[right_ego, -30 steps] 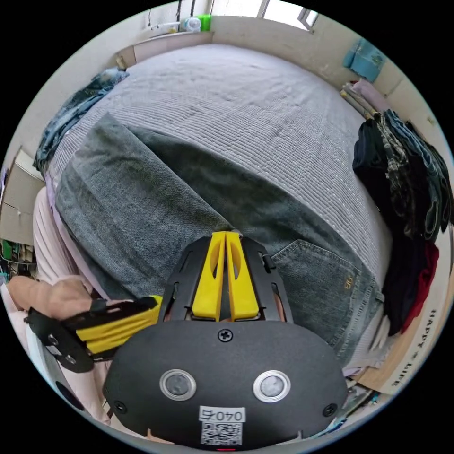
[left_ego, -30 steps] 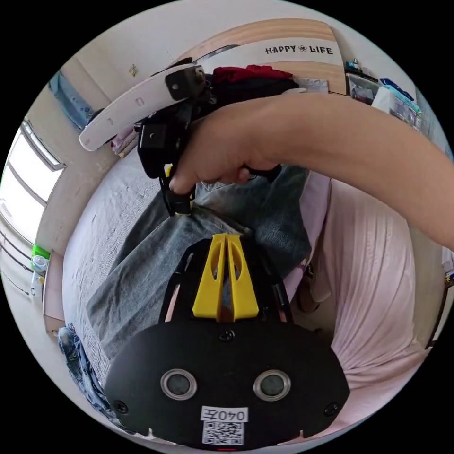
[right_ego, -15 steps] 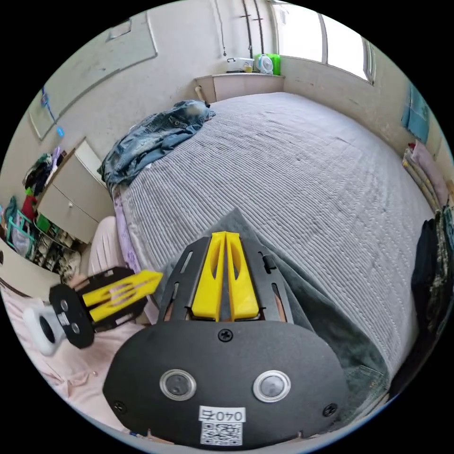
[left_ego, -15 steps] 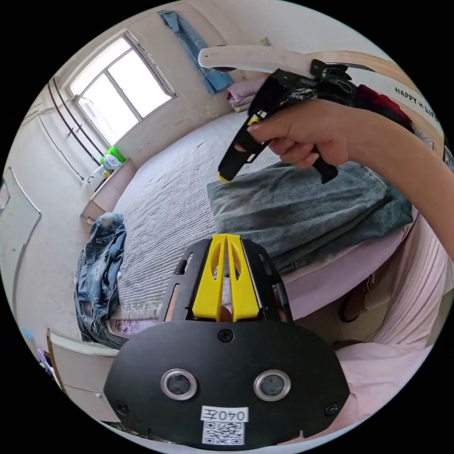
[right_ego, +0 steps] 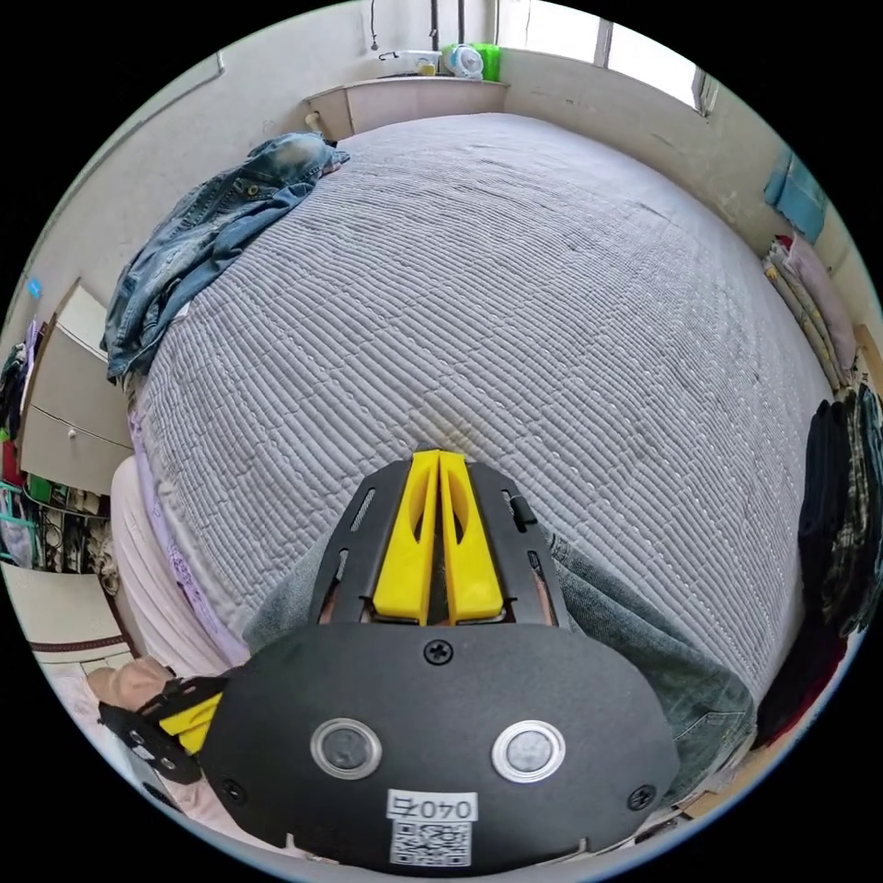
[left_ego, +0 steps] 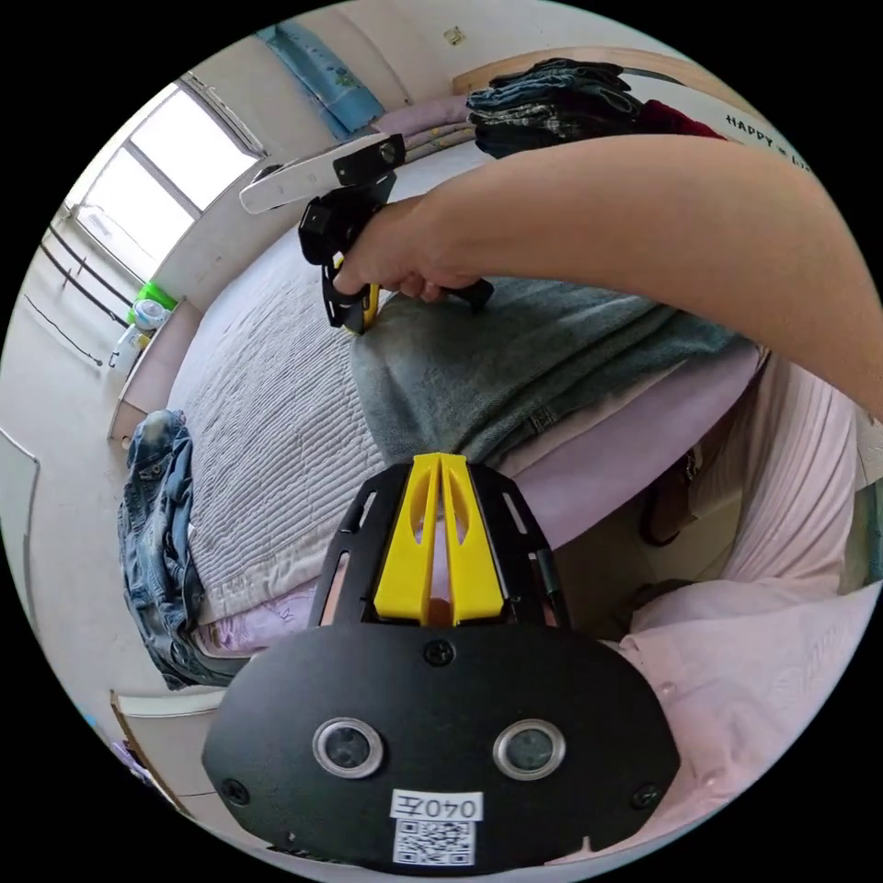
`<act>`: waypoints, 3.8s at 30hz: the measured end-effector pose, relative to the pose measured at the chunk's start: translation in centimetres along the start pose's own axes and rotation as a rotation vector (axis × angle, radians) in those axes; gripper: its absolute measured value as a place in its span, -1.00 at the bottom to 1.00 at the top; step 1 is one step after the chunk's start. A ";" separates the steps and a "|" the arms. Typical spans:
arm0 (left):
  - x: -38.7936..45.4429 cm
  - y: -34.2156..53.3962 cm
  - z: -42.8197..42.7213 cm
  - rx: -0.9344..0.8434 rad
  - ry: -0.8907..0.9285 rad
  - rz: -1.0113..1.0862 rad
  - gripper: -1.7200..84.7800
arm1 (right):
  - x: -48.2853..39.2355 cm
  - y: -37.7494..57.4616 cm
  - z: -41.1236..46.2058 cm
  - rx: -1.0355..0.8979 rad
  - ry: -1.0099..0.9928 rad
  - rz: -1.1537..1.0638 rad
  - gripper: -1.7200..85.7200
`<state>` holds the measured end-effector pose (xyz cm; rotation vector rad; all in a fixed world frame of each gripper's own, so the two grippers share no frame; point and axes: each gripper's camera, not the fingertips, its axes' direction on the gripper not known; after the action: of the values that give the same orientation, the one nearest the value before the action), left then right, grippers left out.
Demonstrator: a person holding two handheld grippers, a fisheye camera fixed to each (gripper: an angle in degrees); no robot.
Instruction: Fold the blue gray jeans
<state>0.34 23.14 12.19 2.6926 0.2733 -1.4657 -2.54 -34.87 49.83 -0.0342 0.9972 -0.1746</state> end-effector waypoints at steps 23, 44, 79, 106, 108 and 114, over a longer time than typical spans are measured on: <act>-13.3 1.1 -4.5 0.173 0.178 -0.272 -0.98 | -0.9 11.7 -10.5 0.224 -0.022 0.029 -0.98; -15.1 -14.8 -1.6 0.093 0.053 -0.121 -0.98 | 9.2 29.7 -15.2 0.297 0.036 0.383 -0.98; -40.8 -20.5 4.9 -0.168 0.381 -0.219 -0.91 | -24.6 14.8 -11.8 0.185 0.257 -0.305 -0.75; -50.3 -22.5 11.5 -0.226 0.695 -0.260 -0.90 | -32.0 15.0 -14.6 0.236 0.459 -0.339 -0.68; -50.3 -22.6 11.3 -0.226 0.658 -0.224 -0.93 | -32.3 14.9 -14.6 0.250 0.463 -0.343 -0.69; -51.1 -22.5 11.0 -0.215 0.652 -0.199 -0.96 | -31.9 14.2 -13.7 0.226 0.494 -0.329 -0.68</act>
<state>-40.12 37.27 49.66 2.9254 0.6971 -0.4904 -29.03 -15.01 67.43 0.0549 1.4556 -0.6179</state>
